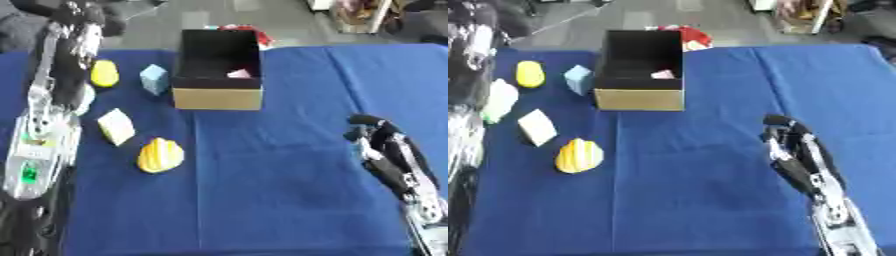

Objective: Pick up objects on the table and place them in the box.

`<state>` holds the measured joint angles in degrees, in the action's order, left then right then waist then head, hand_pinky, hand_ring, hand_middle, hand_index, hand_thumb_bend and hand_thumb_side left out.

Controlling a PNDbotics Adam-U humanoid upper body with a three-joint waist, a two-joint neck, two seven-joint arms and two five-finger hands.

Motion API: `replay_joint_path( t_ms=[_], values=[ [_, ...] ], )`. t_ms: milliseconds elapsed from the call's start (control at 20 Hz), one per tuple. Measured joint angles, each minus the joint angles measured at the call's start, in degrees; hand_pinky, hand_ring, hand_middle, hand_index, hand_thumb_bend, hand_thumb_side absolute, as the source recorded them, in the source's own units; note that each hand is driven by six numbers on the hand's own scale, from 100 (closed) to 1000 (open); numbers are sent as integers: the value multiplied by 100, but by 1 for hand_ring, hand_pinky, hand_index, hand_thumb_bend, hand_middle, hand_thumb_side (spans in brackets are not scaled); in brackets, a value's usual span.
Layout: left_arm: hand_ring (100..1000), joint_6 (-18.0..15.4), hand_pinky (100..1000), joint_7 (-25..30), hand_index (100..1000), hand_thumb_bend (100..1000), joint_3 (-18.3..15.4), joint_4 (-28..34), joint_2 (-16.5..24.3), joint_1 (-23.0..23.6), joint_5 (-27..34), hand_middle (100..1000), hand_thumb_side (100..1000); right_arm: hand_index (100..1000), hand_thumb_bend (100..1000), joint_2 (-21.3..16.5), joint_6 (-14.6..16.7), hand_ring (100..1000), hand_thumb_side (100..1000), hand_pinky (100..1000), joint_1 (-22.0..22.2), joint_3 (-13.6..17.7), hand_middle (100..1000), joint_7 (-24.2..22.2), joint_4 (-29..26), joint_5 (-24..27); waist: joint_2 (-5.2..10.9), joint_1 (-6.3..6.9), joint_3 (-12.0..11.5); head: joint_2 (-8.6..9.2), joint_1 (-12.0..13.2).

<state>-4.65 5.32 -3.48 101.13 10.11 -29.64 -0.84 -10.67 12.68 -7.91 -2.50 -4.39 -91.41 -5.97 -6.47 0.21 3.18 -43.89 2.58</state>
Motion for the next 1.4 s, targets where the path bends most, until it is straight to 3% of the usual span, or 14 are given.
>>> replay_joint_path(
  t_ms=[250,500,800,1100,1250,1400],
  values=[
    [662,83,734,-329,844,100,-223,-488,84,-870,-361,641,554,798,100,0,0,659,406,754,29,-1,742,0,2,0,11,0,49,0,20],
    [661,173,735,-526,845,100,-379,-1394,346,-1711,-891,640,527,798,100,0,2,659,404,754,38,-3,742,-3,3,0,16,0,106,0,48],
    [668,147,748,-521,854,100,-410,-2824,720,-2551,-1803,653,396,798,100,0,-4,659,403,754,41,-17,742,-16,4,0,45,0,154,0,88],
    [697,-173,796,-218,876,100,-147,-4366,962,-3240,-3779,700,205,798,100,-1,7,659,397,754,49,-38,743,-35,8,0,53,2,203,0,139],
    [715,-409,819,67,882,100,-14,-5050,963,-3483,-5067,726,215,798,100,-3,6,659,399,754,80,-42,743,-47,12,0,74,2,214,0,160],
    [720,-583,827,535,885,164,16,-5591,950,-3612,-6195,734,243,798,100,-4,2,659,396,754,87,-47,743,-52,22,0,82,2,230,0,166]
  ],
)
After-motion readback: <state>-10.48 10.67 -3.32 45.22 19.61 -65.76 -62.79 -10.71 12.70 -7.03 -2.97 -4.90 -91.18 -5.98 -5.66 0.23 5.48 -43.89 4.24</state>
